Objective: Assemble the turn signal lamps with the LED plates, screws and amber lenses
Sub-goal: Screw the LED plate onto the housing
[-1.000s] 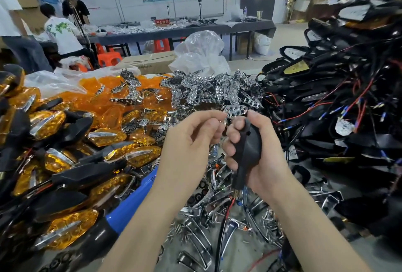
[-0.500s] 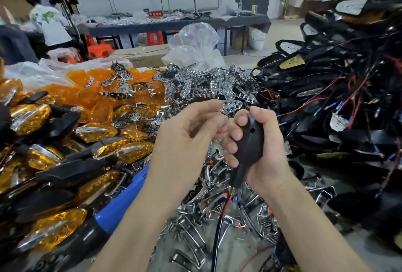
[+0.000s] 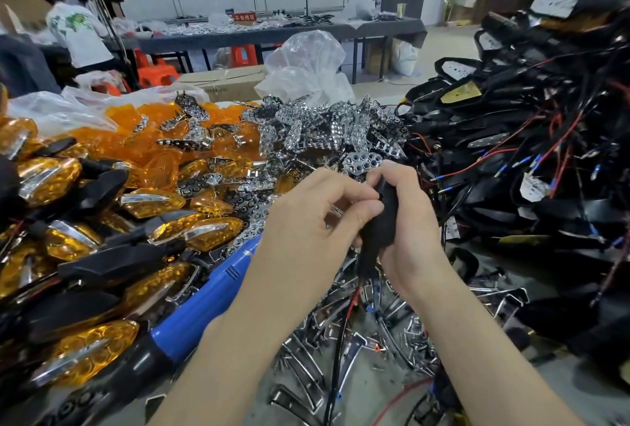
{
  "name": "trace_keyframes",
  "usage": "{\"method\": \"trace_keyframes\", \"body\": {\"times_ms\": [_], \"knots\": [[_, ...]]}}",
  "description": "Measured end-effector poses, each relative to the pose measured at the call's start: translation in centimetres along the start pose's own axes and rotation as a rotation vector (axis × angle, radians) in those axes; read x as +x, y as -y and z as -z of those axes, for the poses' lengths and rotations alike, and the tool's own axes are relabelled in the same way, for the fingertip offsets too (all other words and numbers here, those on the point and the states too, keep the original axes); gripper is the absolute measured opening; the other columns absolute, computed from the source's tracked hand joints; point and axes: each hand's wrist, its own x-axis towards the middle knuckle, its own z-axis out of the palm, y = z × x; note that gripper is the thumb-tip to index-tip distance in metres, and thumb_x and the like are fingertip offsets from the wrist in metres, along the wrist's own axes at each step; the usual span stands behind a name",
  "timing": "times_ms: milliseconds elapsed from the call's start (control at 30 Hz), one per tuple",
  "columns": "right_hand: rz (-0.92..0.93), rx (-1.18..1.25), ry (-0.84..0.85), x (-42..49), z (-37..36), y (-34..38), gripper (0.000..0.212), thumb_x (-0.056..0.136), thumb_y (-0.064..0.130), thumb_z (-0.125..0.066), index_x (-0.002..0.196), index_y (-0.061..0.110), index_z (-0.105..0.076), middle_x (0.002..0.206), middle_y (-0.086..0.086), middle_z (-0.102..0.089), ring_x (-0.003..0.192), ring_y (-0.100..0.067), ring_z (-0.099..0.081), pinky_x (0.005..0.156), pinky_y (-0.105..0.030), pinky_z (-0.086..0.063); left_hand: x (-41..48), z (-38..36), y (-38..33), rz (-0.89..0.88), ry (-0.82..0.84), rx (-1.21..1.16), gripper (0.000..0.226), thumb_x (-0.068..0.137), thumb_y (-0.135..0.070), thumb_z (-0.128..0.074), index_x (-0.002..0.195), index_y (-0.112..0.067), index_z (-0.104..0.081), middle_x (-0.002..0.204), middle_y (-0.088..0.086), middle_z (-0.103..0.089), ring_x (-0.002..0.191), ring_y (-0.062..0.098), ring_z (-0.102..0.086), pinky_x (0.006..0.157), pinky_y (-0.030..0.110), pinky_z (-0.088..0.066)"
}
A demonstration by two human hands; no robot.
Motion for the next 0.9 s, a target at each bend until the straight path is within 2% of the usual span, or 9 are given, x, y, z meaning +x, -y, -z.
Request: {"method": "trace_keyframes", "body": {"times_ms": [133,200,300,400,533,633,767,833,900], "knots": [[0.092,-0.076,-0.066,-0.1,-0.2,-0.3,0.03,0.084,0.036,-0.058,0.057,0.024,-0.06,0.054,0.007,-0.049,0.044,-0.01,-0.047,0.041,-0.02,-0.041,-0.1,-0.7,0.5,0.003,-0.08,0.057,0.005,0.091,-0.022,-0.072,0.091,-0.027,-0.071,0.089,-0.012,-0.068,0.082,0.01,-0.066,0.071,0.035,-0.055],[0.11,-0.081,-0.081,-0.2,-0.3,-0.5,0.032,0.087,0.035,-0.057,0.057,0.023,-0.061,0.052,0.01,-0.049,0.043,-0.007,-0.046,0.04,-0.017,-0.039,-0.2,-0.8,0.6,0.027,-0.104,0.055,0.002,0.092,-0.024,-0.071,0.092,-0.026,-0.071,0.089,-0.013,-0.069,0.082,0.009,-0.066,0.071,0.033,-0.055],[0.112,-0.099,-0.09,-0.4,-0.5,-0.7,0.029,0.086,0.033,-0.059,0.059,0.023,-0.06,0.053,0.01,-0.049,0.043,-0.008,-0.047,0.041,-0.02,-0.041,-0.2,-0.6,0.7,0.076,-0.1,0.03,0.008,0.093,-0.025,-0.07,0.091,-0.033,-0.07,0.088,-0.015,-0.07,0.081,0.006,-0.068,0.069,0.031,-0.056],[0.131,-0.128,-0.117,-0.6,-0.8,-0.9,0.026,0.086,0.034,-0.059,0.064,0.02,-0.059,0.054,0.01,-0.048,0.045,-0.006,-0.047,0.041,-0.02,-0.041,0.0,-0.3,0.8,0.102,-0.082,0.047,0.012,0.092,-0.027,-0.072,0.087,-0.037,-0.069,0.089,-0.017,-0.07,0.083,0.003,-0.068,0.074,0.031,-0.057],[0.187,-0.19,-0.173,-0.8,-1.3,-1.5,0.029,0.092,0.037,-0.058,0.071,0.017,-0.058,0.061,0.01,-0.048,0.059,-0.006,-0.044,0.054,-0.021,-0.04,-0.2,-0.9,0.9,0.065,-0.141,0.14,0.008,0.094,-0.028,-0.067,0.093,-0.032,-0.074,0.09,-0.017,-0.067,0.087,-0.001,-0.063,0.076,0.023,-0.051],[0.153,-0.122,-0.227,-0.7,-1.6,-1.7,0.031,0.099,0.032,-0.061,0.072,0.017,-0.057,0.066,0.005,-0.048,0.065,-0.01,-0.044,0.06,-0.026,-0.04,-0.7,-1.8,0.8,0.0,-0.177,0.264,0.019,0.1,-0.028,-0.058,0.108,-0.024,-0.075,0.101,-0.016,-0.065,0.093,0.001,-0.061,0.082,0.024,-0.05],[0.012,0.03,-0.254,-0.4,-1.3,-1.4,0.033,0.098,0.037,-0.061,0.067,0.026,-0.056,0.07,0.003,-0.049,0.07,-0.017,-0.047,0.062,-0.031,-0.041,-0.9,-2.3,0.4,-0.061,-0.057,0.329,0.032,0.104,-0.023,-0.048,0.132,-0.022,-0.063,0.122,-0.013,-0.06,0.112,0.002,-0.056,0.096,0.025,-0.047],[-0.101,0.16,-0.232,-0.3,-1.0,-1.2,0.032,0.095,0.043,-0.06,0.068,0.026,-0.061,0.069,0.004,-0.057,0.063,-0.016,-0.054,0.059,-0.029,-0.045,-0.4,-1.2,0.3,-0.017,-0.031,0.235,0.033,0.105,-0.026,-0.046,0.135,-0.024,-0.06,0.124,-0.016,-0.061,0.109,-0.005,-0.058,0.093,0.018,-0.049],[-0.153,0.326,-0.185,-0.2,-0.9,-1.1,0.03,0.097,0.043,-0.057,0.073,0.026,-0.059,0.068,0.006,-0.057,0.056,-0.014,-0.054,0.051,-0.024,-0.045,0.3,0.9,0.7,0.057,-0.022,0.269,0.033,0.104,-0.031,-0.047,0.136,-0.028,-0.058,0.123,-0.018,-0.062,0.104,-0.012,-0.058,0.091,0.014,-0.05]]}}
